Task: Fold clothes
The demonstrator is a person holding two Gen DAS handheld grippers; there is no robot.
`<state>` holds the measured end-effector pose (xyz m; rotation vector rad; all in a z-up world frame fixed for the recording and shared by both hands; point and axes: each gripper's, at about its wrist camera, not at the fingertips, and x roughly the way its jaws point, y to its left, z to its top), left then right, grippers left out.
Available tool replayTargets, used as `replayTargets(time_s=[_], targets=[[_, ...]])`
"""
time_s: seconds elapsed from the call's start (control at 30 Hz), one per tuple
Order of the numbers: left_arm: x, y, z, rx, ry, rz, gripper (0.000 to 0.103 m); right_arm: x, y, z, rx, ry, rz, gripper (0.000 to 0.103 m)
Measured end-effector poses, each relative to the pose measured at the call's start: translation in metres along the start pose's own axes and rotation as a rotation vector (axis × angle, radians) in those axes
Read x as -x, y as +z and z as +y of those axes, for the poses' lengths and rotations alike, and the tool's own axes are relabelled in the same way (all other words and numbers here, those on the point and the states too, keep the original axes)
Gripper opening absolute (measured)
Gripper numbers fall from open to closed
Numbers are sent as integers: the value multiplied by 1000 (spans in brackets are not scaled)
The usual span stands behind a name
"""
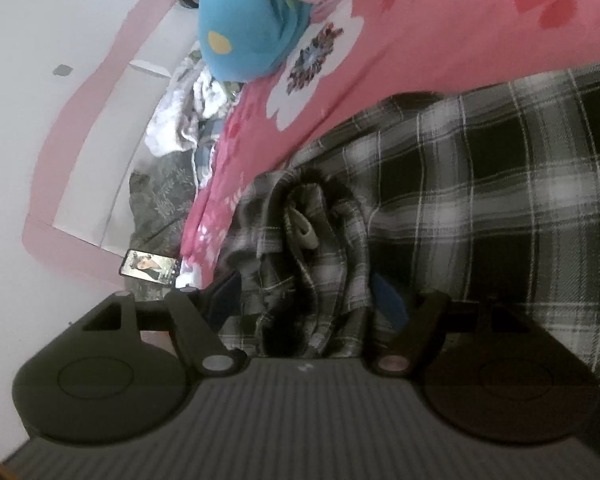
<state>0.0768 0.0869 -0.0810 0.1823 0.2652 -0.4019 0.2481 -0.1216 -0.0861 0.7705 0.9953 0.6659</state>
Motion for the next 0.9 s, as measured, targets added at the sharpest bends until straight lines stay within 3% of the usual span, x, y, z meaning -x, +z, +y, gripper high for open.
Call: replayTargets(time_s=[0.23,0.37,0.63,0.73,0.8,0.9], targets=[[-10,-7,1,25,-32,51,55,-1,2,12,-7,74,27,74],[-9,-8,0,32,-57,46,55,-5,0,8,-5,15,36,73],[-6,-11,-1,25,-76,37,55,-25,-2,18,50,-13,73,62],[-5,-11,-2,20,-80,30,55,-33,-3,21,75,-42,83,51],[-3,-11,-1,20,-84,24,55,-34,-6,24,102,-65,82,32],[-1,-5,-1,25,-93,5,55,-29,-8,29,127,-65,57,19]])
